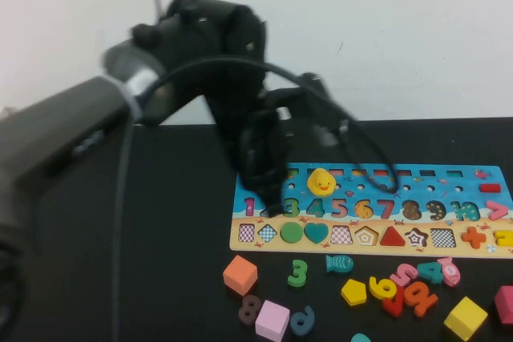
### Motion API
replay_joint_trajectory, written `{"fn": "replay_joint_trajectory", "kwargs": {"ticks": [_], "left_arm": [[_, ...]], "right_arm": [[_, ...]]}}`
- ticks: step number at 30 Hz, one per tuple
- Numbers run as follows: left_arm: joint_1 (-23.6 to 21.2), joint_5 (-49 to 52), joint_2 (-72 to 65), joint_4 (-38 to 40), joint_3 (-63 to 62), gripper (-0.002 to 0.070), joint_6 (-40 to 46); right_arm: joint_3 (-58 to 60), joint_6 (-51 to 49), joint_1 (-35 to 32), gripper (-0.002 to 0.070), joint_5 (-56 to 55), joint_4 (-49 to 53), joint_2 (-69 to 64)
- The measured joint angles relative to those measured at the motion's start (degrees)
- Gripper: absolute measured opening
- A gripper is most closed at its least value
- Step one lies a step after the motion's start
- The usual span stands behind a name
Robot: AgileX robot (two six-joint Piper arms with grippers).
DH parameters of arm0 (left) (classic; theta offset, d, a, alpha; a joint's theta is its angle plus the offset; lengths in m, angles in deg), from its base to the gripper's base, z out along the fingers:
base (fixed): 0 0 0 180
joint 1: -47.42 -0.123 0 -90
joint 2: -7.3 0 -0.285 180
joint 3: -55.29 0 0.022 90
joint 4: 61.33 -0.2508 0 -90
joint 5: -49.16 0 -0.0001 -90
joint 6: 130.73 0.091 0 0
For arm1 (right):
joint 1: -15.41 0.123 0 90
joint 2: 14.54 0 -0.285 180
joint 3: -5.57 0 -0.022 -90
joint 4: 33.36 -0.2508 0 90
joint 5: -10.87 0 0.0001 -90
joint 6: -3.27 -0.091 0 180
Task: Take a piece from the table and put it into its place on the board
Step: Pick up the "Pentagon"
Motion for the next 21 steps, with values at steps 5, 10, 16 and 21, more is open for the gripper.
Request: {"fn": "replay_joint_trajectory", "kwargs": {"ticks": [5, 10, 16, 21], "left_arm": [[2.63, 0.14, -5.19, 2.11, -5.17, -0.0001, 2.47], [7.04, -0.55, -9.79, 2.23, -5.54, -0.0001, 6.07], [10.41, -0.83, -15.08, 5.96, -5.54, 0.0023, 11.06], [11.45, -1.34, -18.27, 8.22, -5.54, 0.0139, 12.04]], "right_arm": [[0.0, 0.0, 0.0, 0.0019, 0.0, 0.0, 0.0], [0.0, 0.0, 0.0, 0.0019, 0.0, 0.0, 0.0], [0.0, 0.0, 0.0, 0.0019, 0.0, 0.0, 0.0], [0.0, 0.0, 0.0, 0.0019, 0.0, 0.0, 0.0]]}}
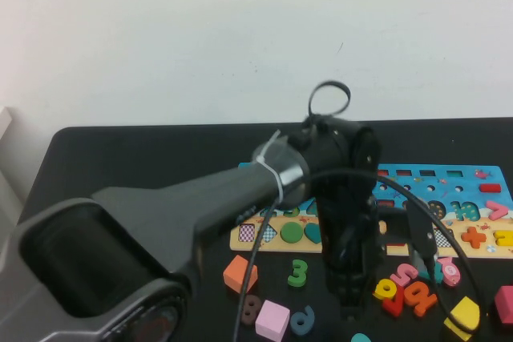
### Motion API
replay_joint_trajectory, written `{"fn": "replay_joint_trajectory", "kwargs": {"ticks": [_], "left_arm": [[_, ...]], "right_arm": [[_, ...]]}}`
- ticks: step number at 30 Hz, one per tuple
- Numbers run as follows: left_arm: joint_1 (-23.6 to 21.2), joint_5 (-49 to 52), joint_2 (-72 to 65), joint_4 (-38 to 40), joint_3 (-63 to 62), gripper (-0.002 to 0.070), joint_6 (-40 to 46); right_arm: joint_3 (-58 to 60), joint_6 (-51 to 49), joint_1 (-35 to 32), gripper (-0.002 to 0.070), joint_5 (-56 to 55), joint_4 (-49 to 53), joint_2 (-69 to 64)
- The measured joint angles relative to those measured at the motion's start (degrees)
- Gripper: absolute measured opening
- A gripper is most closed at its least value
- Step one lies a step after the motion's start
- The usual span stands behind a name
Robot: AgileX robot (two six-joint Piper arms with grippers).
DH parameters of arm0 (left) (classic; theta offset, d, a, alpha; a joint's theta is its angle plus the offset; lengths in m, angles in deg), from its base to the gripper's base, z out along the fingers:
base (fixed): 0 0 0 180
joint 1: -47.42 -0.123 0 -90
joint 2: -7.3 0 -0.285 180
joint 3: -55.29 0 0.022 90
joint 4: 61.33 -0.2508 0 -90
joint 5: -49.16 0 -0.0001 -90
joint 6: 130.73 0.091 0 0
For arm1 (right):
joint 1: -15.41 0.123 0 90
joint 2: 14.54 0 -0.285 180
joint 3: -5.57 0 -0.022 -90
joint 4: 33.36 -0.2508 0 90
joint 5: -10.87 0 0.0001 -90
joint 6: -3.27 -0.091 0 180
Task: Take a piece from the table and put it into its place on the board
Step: Pick up the "Pentagon"
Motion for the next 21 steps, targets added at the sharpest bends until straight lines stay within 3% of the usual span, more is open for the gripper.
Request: {"fn": "replay_joint_trajectory", "kwargs": {"ticks": [9, 21], "left_arm": [[0.87, -2.94, -2.96, -0.11, 0.0, 0.0403, -3.2], [0.87, -11.87, -3.06, -6.98, 0.0, 0.043, -8.55]], "right_arm": [[0.0, 0.0, 0.0, 0.0019, 0.0, 0.0, 0.0], [0.0, 0.0, 0.0, 0.0019, 0.0, 0.0, 0.0]]}}
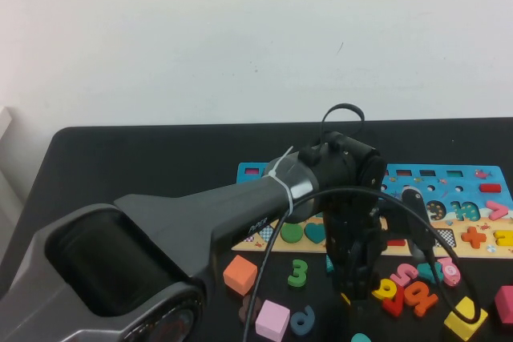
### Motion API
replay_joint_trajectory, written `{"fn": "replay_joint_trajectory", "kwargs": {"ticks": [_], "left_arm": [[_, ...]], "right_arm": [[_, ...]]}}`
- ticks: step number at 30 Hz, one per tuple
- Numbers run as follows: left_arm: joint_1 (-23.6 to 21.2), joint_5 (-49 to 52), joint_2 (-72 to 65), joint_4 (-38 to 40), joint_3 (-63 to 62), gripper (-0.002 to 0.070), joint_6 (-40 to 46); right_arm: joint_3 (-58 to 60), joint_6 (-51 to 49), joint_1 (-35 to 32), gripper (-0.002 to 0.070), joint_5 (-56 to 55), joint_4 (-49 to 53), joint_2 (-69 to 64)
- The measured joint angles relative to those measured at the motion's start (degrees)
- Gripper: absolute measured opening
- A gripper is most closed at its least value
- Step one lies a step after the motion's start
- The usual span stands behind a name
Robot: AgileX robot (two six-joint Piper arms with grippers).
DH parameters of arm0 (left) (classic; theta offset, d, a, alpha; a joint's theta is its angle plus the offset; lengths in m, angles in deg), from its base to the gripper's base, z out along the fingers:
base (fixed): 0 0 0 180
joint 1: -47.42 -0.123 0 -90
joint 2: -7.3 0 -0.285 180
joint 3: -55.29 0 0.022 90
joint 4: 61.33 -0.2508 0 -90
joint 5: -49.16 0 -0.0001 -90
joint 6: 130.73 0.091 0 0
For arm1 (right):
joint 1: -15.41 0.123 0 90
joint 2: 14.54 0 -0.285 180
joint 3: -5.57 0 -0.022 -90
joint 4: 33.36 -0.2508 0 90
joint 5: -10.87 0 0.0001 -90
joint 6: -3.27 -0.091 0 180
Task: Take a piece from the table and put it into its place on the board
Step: Pick up the "Pentagon"
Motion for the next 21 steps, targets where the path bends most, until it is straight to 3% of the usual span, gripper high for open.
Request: {"fn": "replay_joint_trajectory", "kwargs": {"ticks": [21], "left_arm": [[0.22, -8.2, -7.69, -3.05, -0.43, 0.0432, -11.33]], "right_arm": [[0.0, 0.0, 0.0, 0.0019, 0.0, 0.0, 0.0]]}}
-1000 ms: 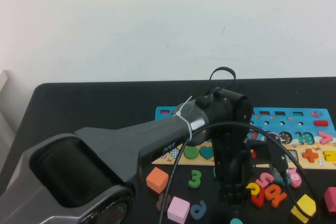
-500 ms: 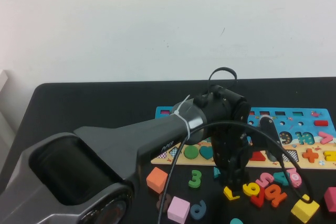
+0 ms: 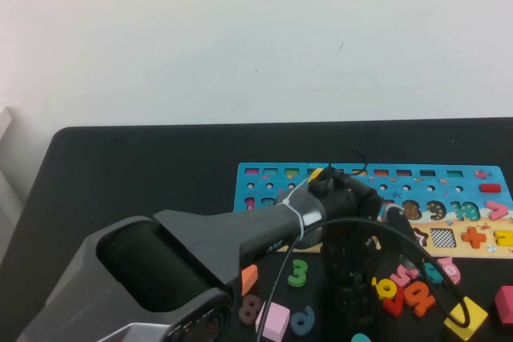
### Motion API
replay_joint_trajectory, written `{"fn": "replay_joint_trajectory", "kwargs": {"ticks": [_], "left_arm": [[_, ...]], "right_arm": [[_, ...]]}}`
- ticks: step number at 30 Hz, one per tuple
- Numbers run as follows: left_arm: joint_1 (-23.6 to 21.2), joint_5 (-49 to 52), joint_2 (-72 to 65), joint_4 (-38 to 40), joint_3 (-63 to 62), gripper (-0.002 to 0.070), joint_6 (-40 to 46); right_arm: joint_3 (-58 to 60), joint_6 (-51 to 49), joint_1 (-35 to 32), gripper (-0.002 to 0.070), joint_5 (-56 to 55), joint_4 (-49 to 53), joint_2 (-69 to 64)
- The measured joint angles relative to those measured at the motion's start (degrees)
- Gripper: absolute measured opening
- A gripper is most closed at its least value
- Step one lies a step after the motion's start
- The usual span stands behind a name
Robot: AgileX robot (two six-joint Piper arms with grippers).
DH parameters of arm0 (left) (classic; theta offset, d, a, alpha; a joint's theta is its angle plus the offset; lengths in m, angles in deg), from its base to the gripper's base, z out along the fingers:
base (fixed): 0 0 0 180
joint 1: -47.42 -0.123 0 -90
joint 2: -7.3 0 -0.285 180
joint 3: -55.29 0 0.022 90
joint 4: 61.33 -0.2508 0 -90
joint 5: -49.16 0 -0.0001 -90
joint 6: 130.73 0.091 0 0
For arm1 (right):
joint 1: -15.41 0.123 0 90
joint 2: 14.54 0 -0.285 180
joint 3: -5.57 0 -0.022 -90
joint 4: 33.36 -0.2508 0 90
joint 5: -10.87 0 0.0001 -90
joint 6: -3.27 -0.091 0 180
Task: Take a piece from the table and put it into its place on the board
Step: Pick up the "Pentagon"
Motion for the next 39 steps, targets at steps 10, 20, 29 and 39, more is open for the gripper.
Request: {"fn": "replay_joint_trajectory", "kwargs": {"ticks": [10, 20, 29, 39], "left_arm": [[1.05, -1.51, -0.35, -3.11, -0.25, 0.0474, -4.24], [1.28, -3.33, -0.49, -3.94, -0.46, 0.0471, -4.36], [1.42, -3.77, -0.61, -3.93, -0.46, 0.0309, -4.48], [1.78, -3.11, 2.05, -6.02, -0.09, 0.0309, -4.48]], "right_arm": [[0.0, 0.0, 0.0, 0.0019, 0.0, 0.0, 0.0], [0.0, 0.0, 0.0, 0.0019, 0.0, 0.0, 0.0], [0.0, 0.0, 0.0, 0.0019, 0.0, 0.0, 0.0], [0.0, 0.0, 0.0, 0.0019, 0.0, 0.0, 0.0]]}}
